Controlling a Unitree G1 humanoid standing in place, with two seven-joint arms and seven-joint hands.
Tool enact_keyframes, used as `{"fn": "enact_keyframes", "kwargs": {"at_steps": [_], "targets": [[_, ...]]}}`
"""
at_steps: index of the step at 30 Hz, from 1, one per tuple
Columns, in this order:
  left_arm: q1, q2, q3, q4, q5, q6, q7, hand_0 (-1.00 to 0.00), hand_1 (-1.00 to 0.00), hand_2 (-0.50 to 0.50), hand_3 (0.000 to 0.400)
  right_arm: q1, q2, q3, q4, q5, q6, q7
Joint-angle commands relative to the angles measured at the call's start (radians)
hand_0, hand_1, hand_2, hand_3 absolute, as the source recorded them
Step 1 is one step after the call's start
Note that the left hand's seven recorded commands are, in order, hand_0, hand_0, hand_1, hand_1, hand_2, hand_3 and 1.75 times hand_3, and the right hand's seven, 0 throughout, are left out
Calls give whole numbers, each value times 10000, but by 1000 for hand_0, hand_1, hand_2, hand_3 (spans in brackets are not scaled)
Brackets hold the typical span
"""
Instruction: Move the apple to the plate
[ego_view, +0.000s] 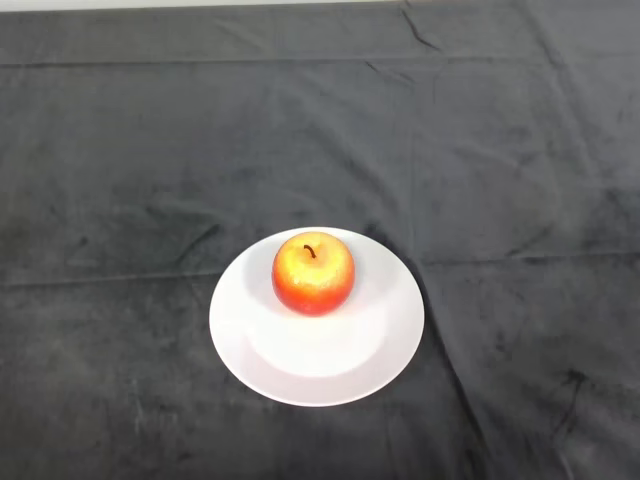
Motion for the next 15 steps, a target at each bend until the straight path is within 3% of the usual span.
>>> {"fn": "enact_keyframes", "kwargs": {"at_steps": [1, 15], "targets": [[-585, 722, 210, 365, -98, -254, 29, 0, 0, 0, 0, -254, -251, -174, -139, 139, -83, 72], [-611, 692, 168, 354, -94, -236, 38, 0, 0, 0, 0, -255, -251, -177, -137, 136, -83, 73]]}}
